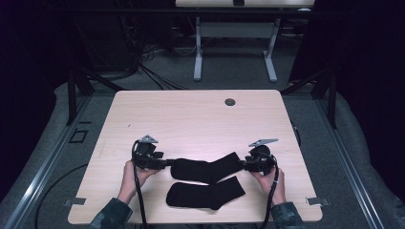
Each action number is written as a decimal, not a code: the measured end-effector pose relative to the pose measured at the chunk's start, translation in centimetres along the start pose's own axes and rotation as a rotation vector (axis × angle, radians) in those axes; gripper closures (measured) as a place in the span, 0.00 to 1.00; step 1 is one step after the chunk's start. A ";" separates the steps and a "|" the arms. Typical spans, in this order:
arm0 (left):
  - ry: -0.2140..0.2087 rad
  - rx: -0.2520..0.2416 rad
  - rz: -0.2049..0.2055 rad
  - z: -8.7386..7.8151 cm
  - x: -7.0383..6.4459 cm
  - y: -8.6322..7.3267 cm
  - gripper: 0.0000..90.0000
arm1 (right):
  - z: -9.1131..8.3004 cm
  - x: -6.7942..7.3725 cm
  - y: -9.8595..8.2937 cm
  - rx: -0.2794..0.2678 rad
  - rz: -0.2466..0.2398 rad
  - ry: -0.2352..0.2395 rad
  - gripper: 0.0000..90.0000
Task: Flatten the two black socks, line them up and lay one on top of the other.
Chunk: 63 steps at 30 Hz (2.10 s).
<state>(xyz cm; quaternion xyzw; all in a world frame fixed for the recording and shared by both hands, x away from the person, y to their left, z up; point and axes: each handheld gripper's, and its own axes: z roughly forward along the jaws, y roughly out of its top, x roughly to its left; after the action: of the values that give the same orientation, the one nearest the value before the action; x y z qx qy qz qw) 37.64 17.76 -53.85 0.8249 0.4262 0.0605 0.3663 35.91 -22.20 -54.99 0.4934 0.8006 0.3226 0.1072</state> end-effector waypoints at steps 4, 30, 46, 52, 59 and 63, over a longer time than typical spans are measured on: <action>0.035 0.044 0.040 1.8 -1.3 0.4 0.35 | 0.0 0.2 0.2 -0.021 -0.024 -0.005 0.72; 0.124 0.139 0.161 3.7 -1.2 -0.8 0.37 | 2.7 3.1 0.2 0.053 -0.149 0.030 0.84; 0.163 -0.010 0.071 -3.1 1.5 -0.9 0.13 | -4.4 0.7 -0.4 -0.153 -0.052 -0.013 0.17; 0.215 -0.032 0.045 -5.1 1.9 -2.3 0.07 | -7.7 -0.6 -2.2 -0.188 -0.021 -0.075 0.07; 0.269 0.021 0.027 -5.8 2.7 -5.2 0.02 | -9.9 -2.1 -5.5 -0.196 0.014 -0.169 0.04; 0.293 0.037 -0.007 -5.5 3.6 -7.5 0.00 | -9.6 -3.1 -7.3 -0.171 0.036 -0.220 0.04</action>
<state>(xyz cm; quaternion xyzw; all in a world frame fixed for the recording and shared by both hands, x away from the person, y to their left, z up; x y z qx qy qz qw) 32.67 26.28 -55.52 0.8124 0.4790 0.1712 0.2849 27.49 -30.97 -52.60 0.5293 0.7446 0.3352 0.2302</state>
